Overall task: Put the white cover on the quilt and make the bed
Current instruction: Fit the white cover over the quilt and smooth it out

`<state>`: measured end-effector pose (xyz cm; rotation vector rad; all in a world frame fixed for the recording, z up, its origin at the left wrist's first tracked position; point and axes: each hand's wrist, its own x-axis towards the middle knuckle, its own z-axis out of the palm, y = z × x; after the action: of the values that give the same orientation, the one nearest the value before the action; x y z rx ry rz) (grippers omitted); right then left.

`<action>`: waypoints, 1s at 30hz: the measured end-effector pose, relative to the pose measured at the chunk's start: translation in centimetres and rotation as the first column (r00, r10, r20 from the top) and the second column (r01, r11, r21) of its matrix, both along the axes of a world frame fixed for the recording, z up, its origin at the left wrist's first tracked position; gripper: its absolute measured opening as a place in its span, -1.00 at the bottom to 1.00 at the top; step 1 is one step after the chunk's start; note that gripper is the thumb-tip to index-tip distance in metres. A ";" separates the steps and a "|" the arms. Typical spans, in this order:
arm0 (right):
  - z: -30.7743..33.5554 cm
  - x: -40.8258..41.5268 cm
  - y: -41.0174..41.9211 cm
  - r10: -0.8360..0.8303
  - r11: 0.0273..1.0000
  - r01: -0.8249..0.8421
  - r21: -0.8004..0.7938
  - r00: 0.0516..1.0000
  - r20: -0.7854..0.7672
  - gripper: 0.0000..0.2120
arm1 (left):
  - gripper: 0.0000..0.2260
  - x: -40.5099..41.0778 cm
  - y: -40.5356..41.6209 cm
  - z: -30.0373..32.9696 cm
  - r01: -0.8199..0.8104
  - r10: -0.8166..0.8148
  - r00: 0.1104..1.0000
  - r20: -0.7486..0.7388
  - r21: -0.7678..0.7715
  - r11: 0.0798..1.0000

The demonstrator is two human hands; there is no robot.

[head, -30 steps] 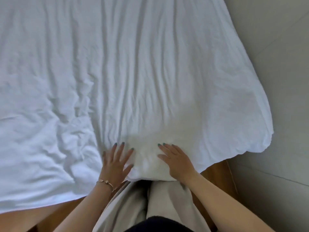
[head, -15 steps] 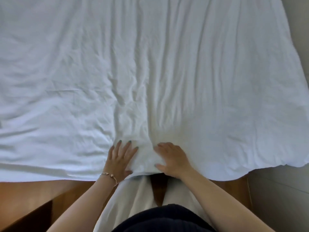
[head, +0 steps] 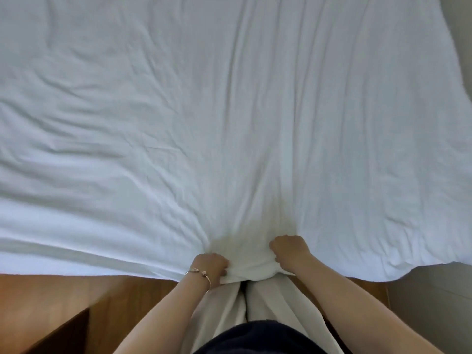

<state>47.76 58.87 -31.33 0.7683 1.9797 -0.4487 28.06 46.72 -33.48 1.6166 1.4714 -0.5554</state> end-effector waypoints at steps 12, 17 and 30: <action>-2.3 0.4 -1.0 0.455 0.890 -0.381 0.251 0.770 -0.446 -0.79 | -0.55 -10.1 -10.2 2.4 -0.263 0.207 0.940 -0.270 -0.190 0.946; -0.9 -10.8 -3.5 0.284 0.956 -0.277 0.101 0.774 -0.567 -0.68 | -0.53 -15.7 -10.6 3.9 -0.344 0.387 0.882 -0.269 0.194 0.919; -1.4 -40.9 -18.0 0.183 0.978 -0.207 0.011 0.833 -0.523 -0.48 | -0.39 -39.5 -16.2 1.9 -0.048 0.158 0.826 -0.541 0.213 0.976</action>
<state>6.83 40.86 -32.72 0.4273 2.5159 -0.6265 -11.40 30.50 -31.57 1.5766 2.0857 -0.9004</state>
